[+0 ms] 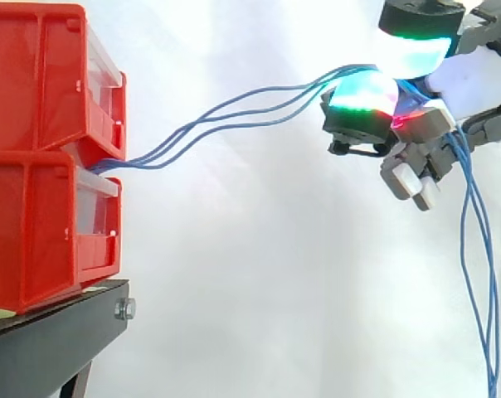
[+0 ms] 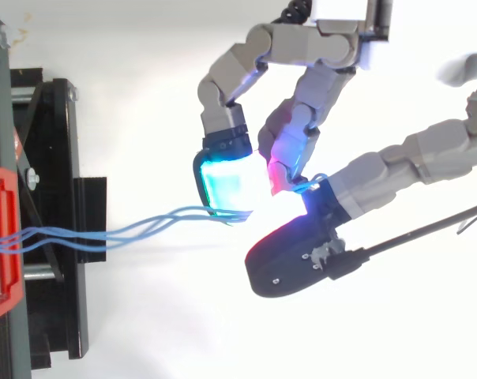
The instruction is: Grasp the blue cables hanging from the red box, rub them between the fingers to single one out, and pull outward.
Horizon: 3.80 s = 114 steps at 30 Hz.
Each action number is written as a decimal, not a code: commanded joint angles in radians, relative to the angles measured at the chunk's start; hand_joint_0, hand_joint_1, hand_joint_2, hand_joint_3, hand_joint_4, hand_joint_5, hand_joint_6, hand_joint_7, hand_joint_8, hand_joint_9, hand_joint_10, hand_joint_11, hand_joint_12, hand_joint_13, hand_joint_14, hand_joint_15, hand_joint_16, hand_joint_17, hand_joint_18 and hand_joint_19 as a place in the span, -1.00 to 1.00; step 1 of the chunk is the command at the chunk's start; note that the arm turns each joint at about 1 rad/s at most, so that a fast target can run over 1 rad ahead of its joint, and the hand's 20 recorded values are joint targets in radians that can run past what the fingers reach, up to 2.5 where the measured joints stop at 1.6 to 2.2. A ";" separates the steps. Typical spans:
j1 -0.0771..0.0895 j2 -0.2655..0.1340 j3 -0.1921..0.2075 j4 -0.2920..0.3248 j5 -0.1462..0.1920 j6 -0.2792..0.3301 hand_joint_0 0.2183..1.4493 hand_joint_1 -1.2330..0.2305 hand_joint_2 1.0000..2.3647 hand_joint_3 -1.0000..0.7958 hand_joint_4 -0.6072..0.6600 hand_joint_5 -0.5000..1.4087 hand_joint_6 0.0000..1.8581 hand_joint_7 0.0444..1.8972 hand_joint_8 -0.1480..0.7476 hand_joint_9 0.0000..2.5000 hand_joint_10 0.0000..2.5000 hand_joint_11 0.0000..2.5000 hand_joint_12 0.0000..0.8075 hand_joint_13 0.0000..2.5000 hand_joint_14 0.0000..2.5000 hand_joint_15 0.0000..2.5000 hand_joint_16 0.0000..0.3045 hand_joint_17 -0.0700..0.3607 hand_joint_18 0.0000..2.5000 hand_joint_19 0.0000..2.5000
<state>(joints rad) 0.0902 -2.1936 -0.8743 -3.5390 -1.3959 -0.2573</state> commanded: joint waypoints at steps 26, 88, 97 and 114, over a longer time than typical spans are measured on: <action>0.000 0.000 0.005 -0.077 -0.002 0.098 -0.33 -0.38 -1.00 -0.42 -0.06 -0.63 -0.03 0.07 -0.17 0.00 -0.98 -0.37 -0.19 -0.31 -0.98 -0.50 -0.71 -0.22 -0.42 -0.45; 0.009 0.000 -0.065 -0.052 -0.003 0.181 -0.22 -0.54 -0.98 -0.24 -0.10 -0.64 -0.04 0.19 -0.16 -0.03 -0.98 -0.37 -0.20 -0.31 -0.98 -0.50 -0.70 -0.20 -0.42 -0.48; 0.008 0.000 -0.028 -0.066 -0.003 0.181 -0.07 -0.57 -1.00 -0.43 -0.27 -0.65 -0.01 0.15 -0.20 -0.05 -0.98 -0.38 -0.21 -0.32 -0.98 -0.51 -0.71 -0.22 -0.42 -0.49; 0.009 -0.002 -0.028 -0.067 -0.003 0.179 -0.38 -0.27 -0.99 -0.31 -0.03 -0.60 -0.08 0.21 -0.17 0.05 -0.98 -0.40 -0.21 -0.30 -0.98 -0.51 -0.70 -0.20 -0.42 -0.44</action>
<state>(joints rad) 0.0984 -2.1938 -0.9022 -3.6061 -1.3990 -0.0769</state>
